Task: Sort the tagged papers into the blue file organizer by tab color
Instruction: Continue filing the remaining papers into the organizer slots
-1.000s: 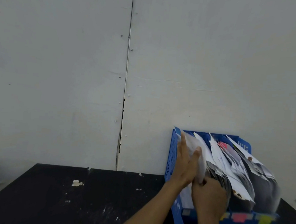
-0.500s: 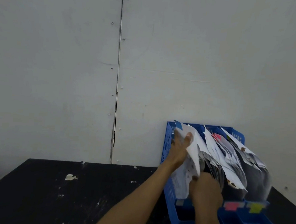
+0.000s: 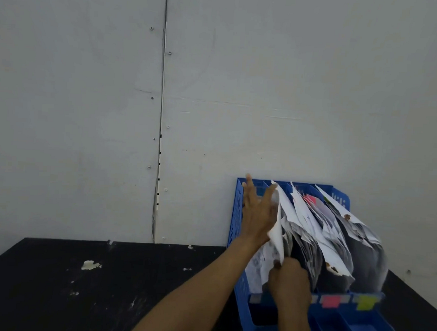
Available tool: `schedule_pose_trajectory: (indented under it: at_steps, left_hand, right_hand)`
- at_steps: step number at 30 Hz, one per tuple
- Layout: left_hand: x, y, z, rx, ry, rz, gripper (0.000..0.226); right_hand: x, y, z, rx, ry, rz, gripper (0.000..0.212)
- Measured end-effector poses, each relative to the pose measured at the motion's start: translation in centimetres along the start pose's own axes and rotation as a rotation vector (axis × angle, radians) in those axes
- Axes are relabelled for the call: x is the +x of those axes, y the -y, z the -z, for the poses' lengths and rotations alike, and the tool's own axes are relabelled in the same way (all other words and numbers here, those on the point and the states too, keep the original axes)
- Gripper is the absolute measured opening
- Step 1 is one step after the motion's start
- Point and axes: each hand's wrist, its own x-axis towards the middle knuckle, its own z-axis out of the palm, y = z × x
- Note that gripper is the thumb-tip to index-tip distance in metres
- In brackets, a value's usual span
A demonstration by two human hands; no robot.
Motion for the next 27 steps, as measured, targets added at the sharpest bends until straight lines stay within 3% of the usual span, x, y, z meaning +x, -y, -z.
schedule_pose_trajectory:
  at_steps: [1, 2, 5, 7, 9, 12, 14, 19, 23, 27]
  left_hand:
    - [0.1, 0.1, 0.0, 0.086, 0.021, 0.000, 0.084]
    - [0.2, 0.0, 0.3, 0.152, 0.036, 0.006, 0.079]
    - [0.8, 0.2, 1.3, 0.381, -0.065, -0.044, 0.014]
    - [1.1, 0.1, 1.8, 0.517, -0.026, -0.058, 0.009]
    - [0.9, -0.4, 1.7, 0.649, -0.006, -0.076, 0.027]
    - [0.6, -1.2, 1.8, 0.849, 0.004, 0.043, 0.015]
    - [0.4, -1.3, 1.9, 0.904, 0.073, 0.129, 0.019]
    - [0.1, -0.5, 2.4, 0.987, 0.210, 0.103, 0.026]
    - [0.8, 0.0, 2.1, 1.124, 0.261, 0.049, 0.061]
    - [1.1, -0.3, 1.9, 1.158, 0.305, 0.055, 0.071]
  right_hand:
    - [0.1, -0.1, -0.1, 0.013, 0.010, -0.009, 0.021]
    - [0.2, -0.1, -0.3, 0.027, 0.013, -0.016, 0.024]
    - [0.2, -0.2, -0.9, 0.086, -0.036, -0.007, 0.030]
    - [0.3, -0.2, -0.8, 0.112, -0.084, -0.018, 0.028]
    - [0.4, -0.3, -0.7, 0.114, -0.107, -0.033, 0.028]
    - [0.4, -0.3, -0.8, 0.134, -0.128, -0.055, 0.028]
    - [0.4, -0.3, -0.9, 0.140, -0.132, -0.072, 0.028]
    - [0.6, -0.7, -1.2, 0.188, -0.114, -0.055, 0.036]
    - [0.5, 0.0, -1.2, 0.240, -0.189, -0.022, 0.047]
    - [0.6, 0.1, -1.7, 0.225, -0.235, -0.038, 0.042]
